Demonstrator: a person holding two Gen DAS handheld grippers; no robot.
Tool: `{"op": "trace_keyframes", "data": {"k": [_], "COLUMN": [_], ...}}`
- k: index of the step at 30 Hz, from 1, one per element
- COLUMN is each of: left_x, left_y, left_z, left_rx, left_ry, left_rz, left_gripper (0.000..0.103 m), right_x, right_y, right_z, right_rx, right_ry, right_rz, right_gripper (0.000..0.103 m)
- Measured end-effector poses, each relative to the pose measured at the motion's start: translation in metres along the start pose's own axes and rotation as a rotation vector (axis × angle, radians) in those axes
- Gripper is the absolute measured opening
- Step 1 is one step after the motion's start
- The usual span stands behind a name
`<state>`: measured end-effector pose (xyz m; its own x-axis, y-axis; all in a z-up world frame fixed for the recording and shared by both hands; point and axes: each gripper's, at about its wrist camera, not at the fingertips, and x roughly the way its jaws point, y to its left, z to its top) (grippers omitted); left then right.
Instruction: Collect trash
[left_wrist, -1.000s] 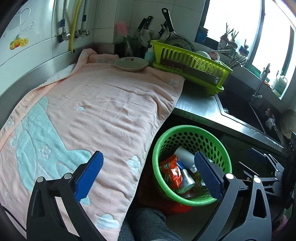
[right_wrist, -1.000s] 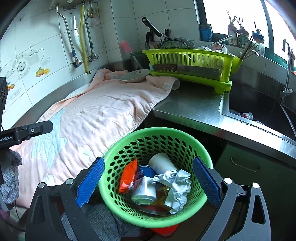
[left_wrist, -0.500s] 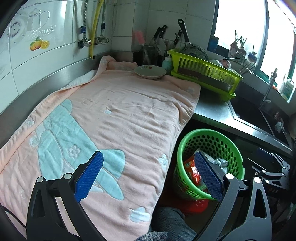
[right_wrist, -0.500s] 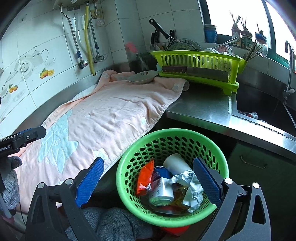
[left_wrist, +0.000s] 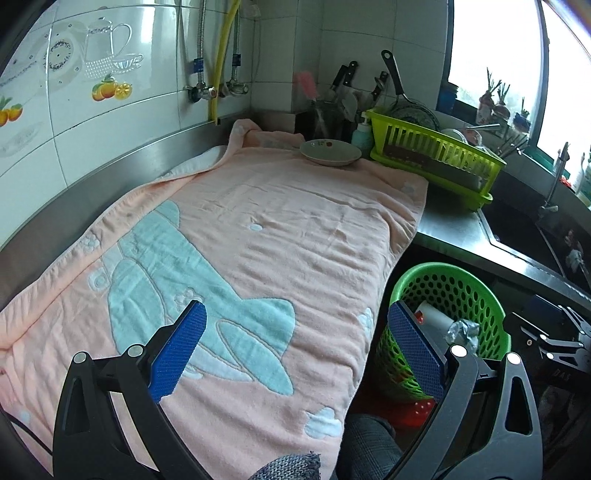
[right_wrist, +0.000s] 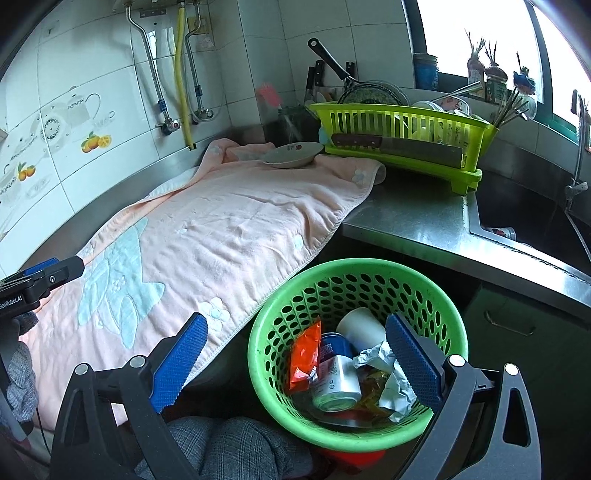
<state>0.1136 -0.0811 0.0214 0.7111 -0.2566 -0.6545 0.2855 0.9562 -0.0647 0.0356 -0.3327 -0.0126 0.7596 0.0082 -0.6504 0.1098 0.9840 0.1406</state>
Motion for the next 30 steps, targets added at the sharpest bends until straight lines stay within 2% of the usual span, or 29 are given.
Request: {"op": "trace_keyframes", "data": {"k": [9, 30], "left_x": [-0.003, -0.01], "left_y": [0.007, 0.01], "left_z": [-0.002, -0.009], "left_rx": [-0.001, -0.005], "left_ry": [-0.013, -0.022], "left_rz": [0.036, 0.056], "left_gripper": [0.097, 0.097], "right_x": [-0.001, -0.006], "right_y": [0.002, 0.003], "right_z": [-0.001, -0.001], "right_rx": [-0.001, -0.006], "right_ry": [-0.002, -0.012], "right_rz": [-0.011, -0.021], "right_gripper": [0.094, 0.094]}}
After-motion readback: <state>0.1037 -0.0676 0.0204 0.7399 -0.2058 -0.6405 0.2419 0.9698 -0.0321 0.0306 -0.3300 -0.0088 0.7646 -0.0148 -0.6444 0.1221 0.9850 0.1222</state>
